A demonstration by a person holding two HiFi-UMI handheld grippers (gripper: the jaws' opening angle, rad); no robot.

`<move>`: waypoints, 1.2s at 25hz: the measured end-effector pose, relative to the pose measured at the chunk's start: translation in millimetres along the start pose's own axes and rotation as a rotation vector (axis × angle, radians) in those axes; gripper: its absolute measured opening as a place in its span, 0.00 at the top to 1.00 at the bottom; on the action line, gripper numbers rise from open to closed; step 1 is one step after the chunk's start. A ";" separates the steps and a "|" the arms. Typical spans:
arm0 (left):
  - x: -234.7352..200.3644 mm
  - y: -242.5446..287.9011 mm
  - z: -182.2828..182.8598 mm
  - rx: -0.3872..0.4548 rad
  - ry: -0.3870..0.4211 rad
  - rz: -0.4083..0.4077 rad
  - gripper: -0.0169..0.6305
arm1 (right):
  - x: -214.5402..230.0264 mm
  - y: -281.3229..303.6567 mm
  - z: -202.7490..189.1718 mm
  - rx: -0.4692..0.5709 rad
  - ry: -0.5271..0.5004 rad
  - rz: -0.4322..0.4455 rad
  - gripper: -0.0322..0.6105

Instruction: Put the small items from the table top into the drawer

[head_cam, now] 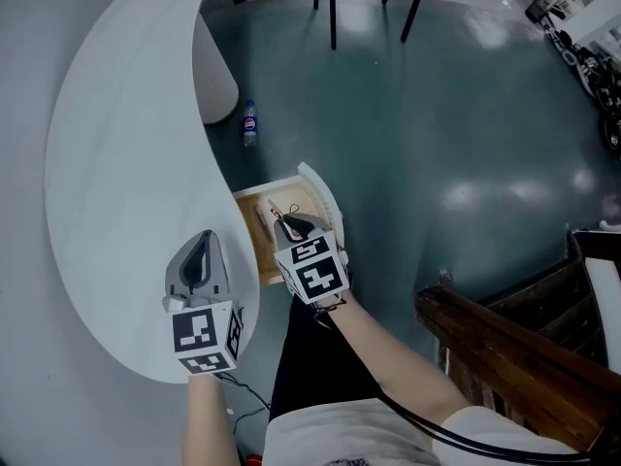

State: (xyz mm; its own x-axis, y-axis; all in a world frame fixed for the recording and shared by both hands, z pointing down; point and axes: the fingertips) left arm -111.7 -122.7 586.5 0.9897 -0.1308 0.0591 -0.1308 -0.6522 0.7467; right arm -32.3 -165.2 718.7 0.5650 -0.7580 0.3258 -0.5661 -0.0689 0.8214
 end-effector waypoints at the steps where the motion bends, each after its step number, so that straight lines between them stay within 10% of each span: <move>1: 5.6 -6.9 -2.1 0.003 -0.005 0.005 0.94 | -0.9 -11.8 -3.2 0.007 -0.009 -0.001 0.89; 30: 128.2 -296.2 20.6 0.251 -0.115 0.110 0.94 | -116.9 -382.0 -40.7 0.410 -0.176 0.118 0.89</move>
State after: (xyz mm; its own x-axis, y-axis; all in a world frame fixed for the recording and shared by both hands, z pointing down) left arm 52.7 38.4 359.2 0.9574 -0.2853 0.0445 -0.2616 -0.7918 0.5519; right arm 142.3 -23.9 386.0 0.3924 -0.8721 0.2923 -0.8310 -0.1999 0.5192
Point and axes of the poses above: the fingertips, and each gripper's own axes: y forward along the fingers, x to its right, z out of its top, and after that the axes turned 13 degrees about -x, right-handed
